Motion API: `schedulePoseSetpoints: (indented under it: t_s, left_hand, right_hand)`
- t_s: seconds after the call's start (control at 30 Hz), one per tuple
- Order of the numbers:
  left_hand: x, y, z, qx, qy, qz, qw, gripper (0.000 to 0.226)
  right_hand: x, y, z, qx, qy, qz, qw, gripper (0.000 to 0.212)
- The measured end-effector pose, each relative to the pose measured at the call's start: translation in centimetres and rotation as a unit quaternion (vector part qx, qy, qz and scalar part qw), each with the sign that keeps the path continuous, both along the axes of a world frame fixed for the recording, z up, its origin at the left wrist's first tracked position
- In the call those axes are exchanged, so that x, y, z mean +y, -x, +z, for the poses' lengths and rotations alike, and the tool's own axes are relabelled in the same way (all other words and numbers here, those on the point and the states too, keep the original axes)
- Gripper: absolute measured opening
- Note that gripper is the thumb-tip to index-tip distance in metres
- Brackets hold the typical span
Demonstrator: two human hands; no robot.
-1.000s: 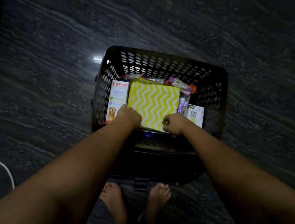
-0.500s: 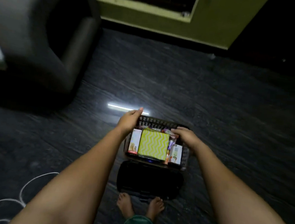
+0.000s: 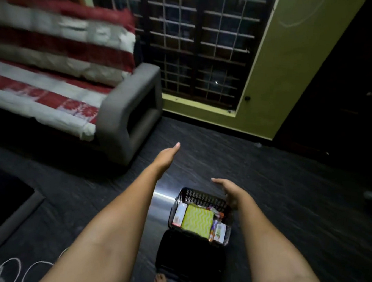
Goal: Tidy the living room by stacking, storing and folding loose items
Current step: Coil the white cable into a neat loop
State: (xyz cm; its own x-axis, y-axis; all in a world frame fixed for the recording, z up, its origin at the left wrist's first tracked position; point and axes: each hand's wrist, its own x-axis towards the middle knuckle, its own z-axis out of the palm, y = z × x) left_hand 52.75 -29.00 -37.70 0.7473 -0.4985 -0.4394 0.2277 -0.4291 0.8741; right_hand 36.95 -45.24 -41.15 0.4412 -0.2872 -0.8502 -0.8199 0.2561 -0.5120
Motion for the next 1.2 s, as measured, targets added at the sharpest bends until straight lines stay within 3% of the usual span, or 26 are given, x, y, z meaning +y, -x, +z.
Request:
schedulePoseSetpoints:
  t_s: [0.27,0.4,0.47,0.53,0.6,0.8,0.93,1.07,1.2]
  left_hand:
    - [8.8,4.7,7.8,-0.065,0.036,0.128,0.989,0.070]
    - [17.9,5.0,9.6,-0.089,0.064,0.248,0.963,0.105]
    - [22.1,9.5,14.1,-0.099,0.072,0.294,0.948,0.078]
    - [26.5,12.4,17.2,-0.133,0.064,0.337,0.930,0.064]
    - [31.9,14.6,19.4,-0.170,0.046,0.384,0.906,0.063]
    - [45.2,22.7,24.4,-0.191,0.019,0.495,0.847,0.070]
    - [52.5,25.2,25.2,-0.191,0.004,0.529,0.827,0.083]
    - [57.7,27.0,26.2,-0.215,0.026,0.539,0.814,0.068]
    - [64.4,26.8,25.9,-0.229,0.039,0.526,0.818,0.062]
  right_hand:
    - [3.8,-0.3,11.5,-0.146,0.100,0.124,0.976,0.081]
    - [7.3,-4.2,12.7,-0.215,0.077,0.205,0.952,0.078]
    - [12.6,-3.5,16.7,-0.255,0.069,0.245,0.933,0.055]
    - [18.3,-2.3,20.4,-0.296,0.064,0.280,0.911,0.062]
    - [23.6,-1.7,23.2,-0.317,0.052,0.316,0.893,0.075]
    - [37.7,-0.5,27.0,-0.362,0.010,0.423,0.831,0.067]
    - [44.7,1.2,27.6,-0.372,-0.001,0.465,0.803,0.055]
    - [50.9,2.0,27.9,-0.441,0.011,0.460,0.771,0.062]
    - [57.3,1.9,28.2,-0.438,0.008,0.460,0.772,0.057]
